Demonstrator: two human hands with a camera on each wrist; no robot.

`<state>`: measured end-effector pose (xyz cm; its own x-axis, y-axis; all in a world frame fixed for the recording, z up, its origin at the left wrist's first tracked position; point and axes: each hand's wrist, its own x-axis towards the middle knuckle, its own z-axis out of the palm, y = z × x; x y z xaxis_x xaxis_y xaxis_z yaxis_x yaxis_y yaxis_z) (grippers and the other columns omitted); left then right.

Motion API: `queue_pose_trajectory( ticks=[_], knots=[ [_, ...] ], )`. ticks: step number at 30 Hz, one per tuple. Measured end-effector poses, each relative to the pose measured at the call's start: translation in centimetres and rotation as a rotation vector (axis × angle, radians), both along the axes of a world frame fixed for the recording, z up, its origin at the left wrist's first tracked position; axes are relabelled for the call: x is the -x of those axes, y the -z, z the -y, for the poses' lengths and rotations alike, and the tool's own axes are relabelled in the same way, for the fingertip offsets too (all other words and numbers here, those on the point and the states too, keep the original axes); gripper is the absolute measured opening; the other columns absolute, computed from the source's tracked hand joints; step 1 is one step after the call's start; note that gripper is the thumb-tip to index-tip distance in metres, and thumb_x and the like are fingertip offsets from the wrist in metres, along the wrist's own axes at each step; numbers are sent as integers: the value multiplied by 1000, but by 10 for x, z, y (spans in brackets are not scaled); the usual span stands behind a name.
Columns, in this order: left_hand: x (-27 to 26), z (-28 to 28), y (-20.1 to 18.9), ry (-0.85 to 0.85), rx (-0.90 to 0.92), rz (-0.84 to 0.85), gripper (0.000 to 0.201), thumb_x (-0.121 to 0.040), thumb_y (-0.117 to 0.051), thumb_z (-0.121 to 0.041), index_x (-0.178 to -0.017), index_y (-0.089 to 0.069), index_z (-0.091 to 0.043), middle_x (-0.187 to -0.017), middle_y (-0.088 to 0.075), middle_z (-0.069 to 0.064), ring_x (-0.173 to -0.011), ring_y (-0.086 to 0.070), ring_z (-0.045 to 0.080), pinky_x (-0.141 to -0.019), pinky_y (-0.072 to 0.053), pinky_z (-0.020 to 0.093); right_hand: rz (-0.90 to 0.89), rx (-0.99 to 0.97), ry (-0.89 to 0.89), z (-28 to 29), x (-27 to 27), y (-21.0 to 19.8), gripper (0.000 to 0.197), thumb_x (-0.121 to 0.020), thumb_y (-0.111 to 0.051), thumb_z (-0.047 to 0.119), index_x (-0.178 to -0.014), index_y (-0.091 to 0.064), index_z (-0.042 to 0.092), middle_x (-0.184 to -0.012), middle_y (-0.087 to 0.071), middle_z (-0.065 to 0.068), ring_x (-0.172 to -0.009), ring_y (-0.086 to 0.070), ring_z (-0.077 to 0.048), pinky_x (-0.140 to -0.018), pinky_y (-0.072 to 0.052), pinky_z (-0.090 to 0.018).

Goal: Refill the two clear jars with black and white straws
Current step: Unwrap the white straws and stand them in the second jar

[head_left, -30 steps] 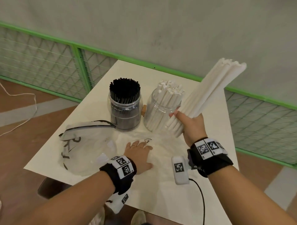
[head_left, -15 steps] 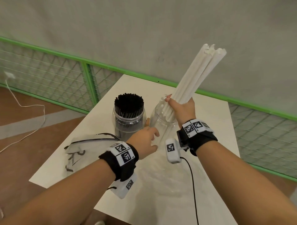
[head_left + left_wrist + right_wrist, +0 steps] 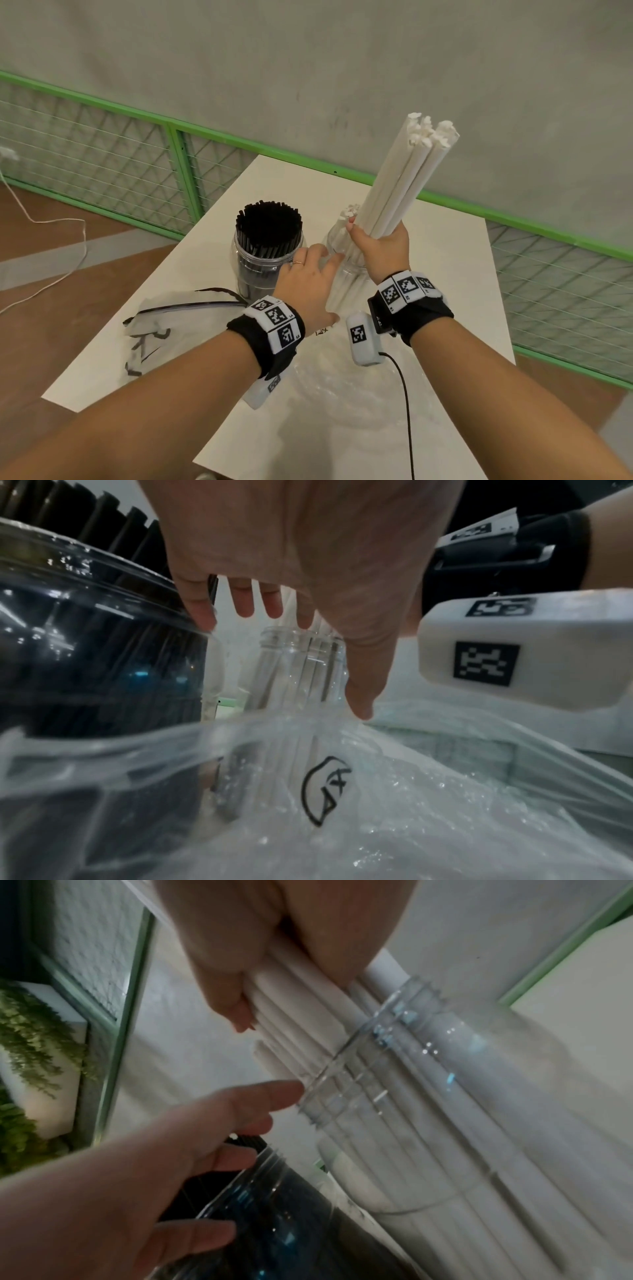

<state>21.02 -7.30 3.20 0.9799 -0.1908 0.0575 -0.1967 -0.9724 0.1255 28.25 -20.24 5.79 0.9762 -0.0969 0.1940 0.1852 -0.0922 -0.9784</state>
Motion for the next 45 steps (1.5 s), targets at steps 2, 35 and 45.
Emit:
queue_pose_trajectory(
  ticks=[2,35,45],
  knots=[
    [0,-1,0,1,-36,-7,104,-63,-72,-60,-144,-16,-28,-144,-16,5,-132,-19,29,-103,-31,46,-8,4,7,2,-1,1,30,-78,-78,16,-103,-67,3,-93,-73,-5,-89,-70,-14,-78,-56,-26],
    [-13,3,-10,43,-96,-48,107,-65,-73,-60,-146,-15,-22,-153,-16,-2,-134,-29,26,-108,-25,45,42,-30,9,9,-17,-48,38,-85,-71,29,-115,-50,18,-94,-60,7,-81,-60,-3,-71,-49,-20],
    [-14,3,-10,51,-106,-58,107,-66,-73,-59,-146,-14,-22,-154,-14,-2,-132,-34,26,-108,-26,44,14,161,-34,7,-18,-25,23,-93,-60,27,-107,-55,9,-98,-63,-7,-90,-62,-18,-77,-49,-20]
  ],
)
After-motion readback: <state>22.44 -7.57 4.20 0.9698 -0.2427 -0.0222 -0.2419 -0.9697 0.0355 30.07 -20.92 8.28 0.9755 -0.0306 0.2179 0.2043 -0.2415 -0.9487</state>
